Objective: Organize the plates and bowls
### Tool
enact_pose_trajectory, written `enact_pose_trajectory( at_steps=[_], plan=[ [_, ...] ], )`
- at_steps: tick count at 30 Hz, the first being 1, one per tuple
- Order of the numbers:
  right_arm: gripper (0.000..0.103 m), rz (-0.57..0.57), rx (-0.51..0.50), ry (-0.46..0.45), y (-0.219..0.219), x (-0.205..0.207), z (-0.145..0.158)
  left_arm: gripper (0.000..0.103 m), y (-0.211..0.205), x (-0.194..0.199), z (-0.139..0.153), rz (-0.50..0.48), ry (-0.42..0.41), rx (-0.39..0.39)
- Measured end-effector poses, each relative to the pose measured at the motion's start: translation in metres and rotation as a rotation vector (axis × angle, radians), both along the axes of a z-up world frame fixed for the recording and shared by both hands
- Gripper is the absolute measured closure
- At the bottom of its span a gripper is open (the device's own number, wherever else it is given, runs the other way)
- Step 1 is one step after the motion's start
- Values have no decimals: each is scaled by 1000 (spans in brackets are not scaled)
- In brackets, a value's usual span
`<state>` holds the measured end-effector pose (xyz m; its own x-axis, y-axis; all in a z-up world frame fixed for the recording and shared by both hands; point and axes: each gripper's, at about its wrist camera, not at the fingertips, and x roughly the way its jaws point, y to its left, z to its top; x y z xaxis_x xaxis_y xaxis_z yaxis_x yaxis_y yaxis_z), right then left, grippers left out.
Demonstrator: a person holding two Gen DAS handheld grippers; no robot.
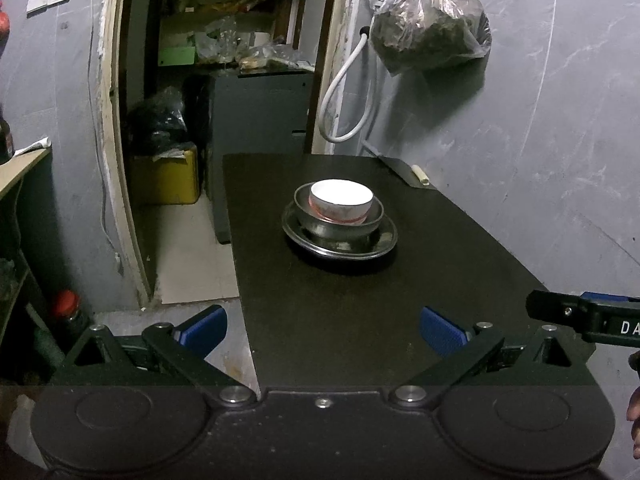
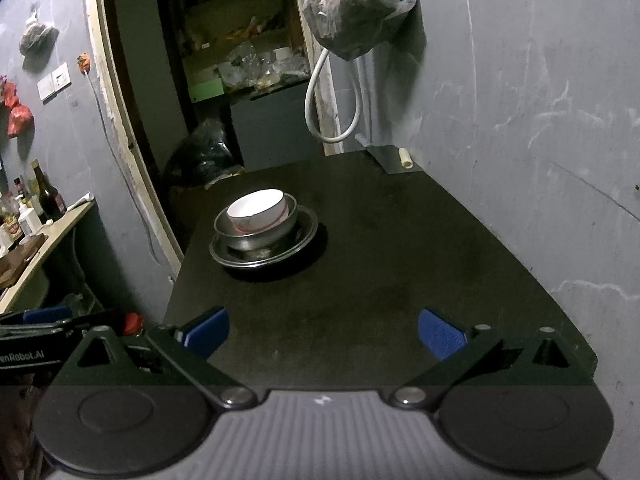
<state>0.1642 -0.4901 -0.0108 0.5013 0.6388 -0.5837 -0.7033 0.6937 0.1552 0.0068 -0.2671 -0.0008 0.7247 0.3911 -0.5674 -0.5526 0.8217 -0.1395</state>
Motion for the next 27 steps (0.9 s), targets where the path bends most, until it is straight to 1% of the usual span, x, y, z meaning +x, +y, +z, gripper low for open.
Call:
enact_pose_trajectory(
  at_steps=[27],
  plan=[
    [0, -2, -6, 5, -3, 3, -2, 1, -7, 5, -5, -7, 16, -15]
  ],
)
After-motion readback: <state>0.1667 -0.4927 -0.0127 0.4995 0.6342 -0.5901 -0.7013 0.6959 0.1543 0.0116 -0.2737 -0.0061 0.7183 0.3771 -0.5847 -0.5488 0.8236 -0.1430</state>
